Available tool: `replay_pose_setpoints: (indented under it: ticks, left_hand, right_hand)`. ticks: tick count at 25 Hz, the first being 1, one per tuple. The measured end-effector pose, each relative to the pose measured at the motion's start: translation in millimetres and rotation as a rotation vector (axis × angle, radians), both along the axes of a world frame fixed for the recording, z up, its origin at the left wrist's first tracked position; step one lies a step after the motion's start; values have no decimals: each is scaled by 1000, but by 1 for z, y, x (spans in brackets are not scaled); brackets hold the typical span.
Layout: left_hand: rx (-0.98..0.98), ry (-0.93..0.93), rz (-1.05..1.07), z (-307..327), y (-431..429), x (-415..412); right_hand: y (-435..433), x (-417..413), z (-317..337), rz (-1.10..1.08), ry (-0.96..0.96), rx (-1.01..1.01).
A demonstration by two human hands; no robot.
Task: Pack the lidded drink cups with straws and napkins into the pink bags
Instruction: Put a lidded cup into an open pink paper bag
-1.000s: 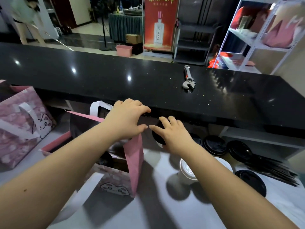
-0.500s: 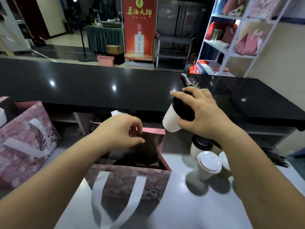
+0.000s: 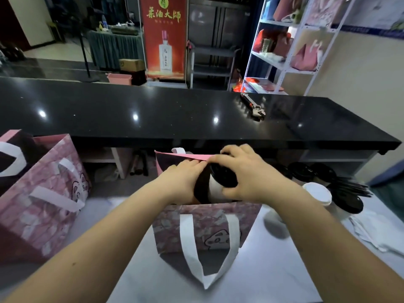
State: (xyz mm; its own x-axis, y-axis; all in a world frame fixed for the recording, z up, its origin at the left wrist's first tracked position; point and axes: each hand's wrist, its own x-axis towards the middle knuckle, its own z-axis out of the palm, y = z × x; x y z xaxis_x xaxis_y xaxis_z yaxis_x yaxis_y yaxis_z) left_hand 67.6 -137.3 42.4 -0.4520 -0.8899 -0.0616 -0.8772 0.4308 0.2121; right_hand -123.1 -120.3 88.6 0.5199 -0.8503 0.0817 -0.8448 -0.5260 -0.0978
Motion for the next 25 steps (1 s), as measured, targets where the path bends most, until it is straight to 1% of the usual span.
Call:
replay_pose_setpoints:
  ticks: [2,4,7,9,11,14,17,20,25]
  left_hand:
    - [4,-43,-14,-1,4,2]
    - [-10,-84,-40,0,9,5]
    - [-112,-128,-60,0,20,9]
    - [-156,-128,-67,-4,27,10]
    - [-163,-130,-74,-9,32,10]
    - [-152,-115,-82,-12,35,4]
    - [-139,-94,-85,-11,34,2]
    - [-150,-105,-74,-12,33,5]
    - [-156,-141,-59,-17,33,9]
  right_hand:
    - [1,-2,-25,-31,170,41]
    - [-2,-11,-37,-57,335,3]
    - [-6,-14,-42,-95,490,-33]
    - [-8,-6,-51,-109,552,-12]
    - [-12,0,-60,-158,552,55]
    - [-27,1,-71,-236,480,170]
    - [-31,2,-80,-233,417,260]
    - [-26,1,-88,-215,381,253]
    - [-13,1,-90,-154,376,195]
